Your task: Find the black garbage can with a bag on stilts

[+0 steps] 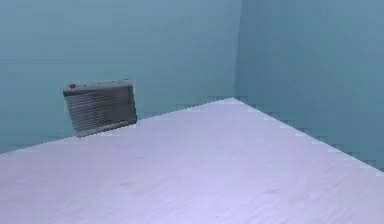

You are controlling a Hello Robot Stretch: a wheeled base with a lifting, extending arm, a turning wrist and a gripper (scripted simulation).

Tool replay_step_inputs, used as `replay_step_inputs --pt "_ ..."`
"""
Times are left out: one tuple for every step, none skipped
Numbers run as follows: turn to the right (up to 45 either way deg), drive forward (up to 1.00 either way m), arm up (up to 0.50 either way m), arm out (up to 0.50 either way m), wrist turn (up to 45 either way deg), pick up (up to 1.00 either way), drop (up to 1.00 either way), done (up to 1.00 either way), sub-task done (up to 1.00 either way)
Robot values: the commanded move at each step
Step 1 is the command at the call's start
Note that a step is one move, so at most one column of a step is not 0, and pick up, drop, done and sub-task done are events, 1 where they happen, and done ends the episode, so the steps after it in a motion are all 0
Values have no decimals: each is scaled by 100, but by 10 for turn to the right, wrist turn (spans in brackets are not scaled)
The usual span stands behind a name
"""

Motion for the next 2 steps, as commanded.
replay_step_inputs --pt "450 0 0 0 0 0 0 0 0" --pt "450 0 0 0 0 0 0 0 0"
